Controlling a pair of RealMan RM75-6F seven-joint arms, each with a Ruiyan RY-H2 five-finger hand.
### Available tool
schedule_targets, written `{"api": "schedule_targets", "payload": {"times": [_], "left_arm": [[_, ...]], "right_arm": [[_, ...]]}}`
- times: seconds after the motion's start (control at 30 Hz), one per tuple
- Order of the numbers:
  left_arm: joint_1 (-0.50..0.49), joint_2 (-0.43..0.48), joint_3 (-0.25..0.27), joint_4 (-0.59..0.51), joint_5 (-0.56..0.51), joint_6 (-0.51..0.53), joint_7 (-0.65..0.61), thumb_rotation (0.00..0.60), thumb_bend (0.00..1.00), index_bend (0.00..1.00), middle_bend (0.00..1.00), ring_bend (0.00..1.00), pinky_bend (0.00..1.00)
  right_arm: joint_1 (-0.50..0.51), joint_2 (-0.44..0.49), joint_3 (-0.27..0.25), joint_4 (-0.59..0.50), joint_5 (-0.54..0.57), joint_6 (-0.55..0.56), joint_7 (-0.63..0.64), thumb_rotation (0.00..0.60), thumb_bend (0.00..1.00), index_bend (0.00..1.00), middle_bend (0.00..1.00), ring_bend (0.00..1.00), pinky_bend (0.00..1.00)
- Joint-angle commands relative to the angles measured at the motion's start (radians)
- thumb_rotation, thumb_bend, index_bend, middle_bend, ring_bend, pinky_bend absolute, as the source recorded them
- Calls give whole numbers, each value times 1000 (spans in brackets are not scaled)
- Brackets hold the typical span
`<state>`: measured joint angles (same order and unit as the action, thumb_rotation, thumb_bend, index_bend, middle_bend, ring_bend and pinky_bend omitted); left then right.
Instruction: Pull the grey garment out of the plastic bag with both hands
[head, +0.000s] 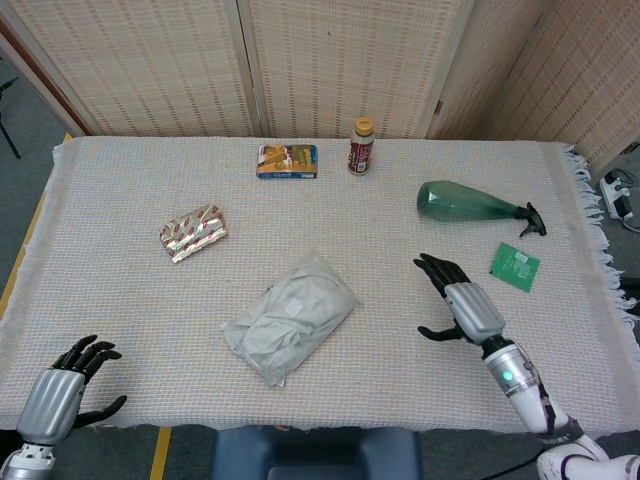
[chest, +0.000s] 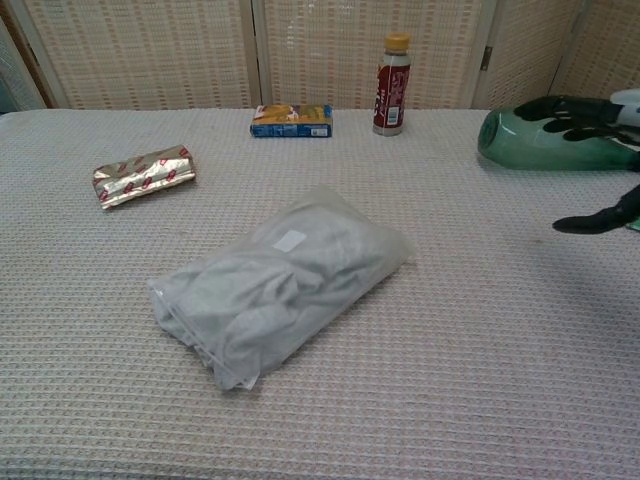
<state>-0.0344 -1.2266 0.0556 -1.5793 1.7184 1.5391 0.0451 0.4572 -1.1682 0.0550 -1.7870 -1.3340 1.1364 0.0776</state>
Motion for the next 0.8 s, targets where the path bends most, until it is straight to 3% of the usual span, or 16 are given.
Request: {"api": "schedule_targets", "payload": {"times": [0.03, 0.1, 0.13, 0.17, 0.23, 0.37, 0.47, 0.6, 0.8], "left_arm": [[-16, -44, 13, 18, 15, -24, -15, 515, 215, 412, 405, 274, 502], [-12, -79, 5, 19, -4, -27, 2, 517, 215, 463, 519, 405, 666], [-3, -120, -22, 26, -36, -8, 28, 522, 216, 490, 578, 478, 748], [-3, -170, -40, 37, -44, 5, 34, 529, 219, 544, 689, 613, 887], [-20, -233, -32, 58, -33, -21, 22, 549, 224, 612, 809, 753, 993], [-53, -324, -17, 99, 20, -47, 79, 599, 238, 698, 945, 894, 1000], [-76, -377, -2, 125, 23, -96, 92, 600, 242, 693, 1000, 994, 1000], [-98, -434, 3, 159, 7, -149, 107, 600, 250, 677, 1000, 1000, 1000], [-117, -527, 5, 244, 36, -127, 82, 600, 288, 671, 1000, 1000, 1000]], "right_arm": [[-174, 85, -112, 76, -161, 213, 19, 600, 149, 0, 0, 0, 0], [-212, 82, -122, 108, -176, 263, 37, 600, 150, 0, 0, 0, 0], [-228, 78, -123, 124, -181, 285, 46, 600, 150, 0, 0, 0, 0], [-242, 71, -122, 139, -184, 304, 52, 600, 149, 0, 0, 0, 0], [-264, 55, -117, 171, -185, 333, 56, 600, 148, 0, 0, 0, 0], [-276, 63, -112, 177, -185, 329, 56, 600, 149, 0, 0, 0, 0], [-284, 70, -107, 173, -189, 334, 57, 600, 149, 0, 0, 0, 0], [-297, 75, -99, 167, -195, 345, 57, 600, 149, 0, 0, 0, 0], [-308, 87, -92, 159, -203, 345, 51, 600, 149, 0, 0, 0, 0]]}}
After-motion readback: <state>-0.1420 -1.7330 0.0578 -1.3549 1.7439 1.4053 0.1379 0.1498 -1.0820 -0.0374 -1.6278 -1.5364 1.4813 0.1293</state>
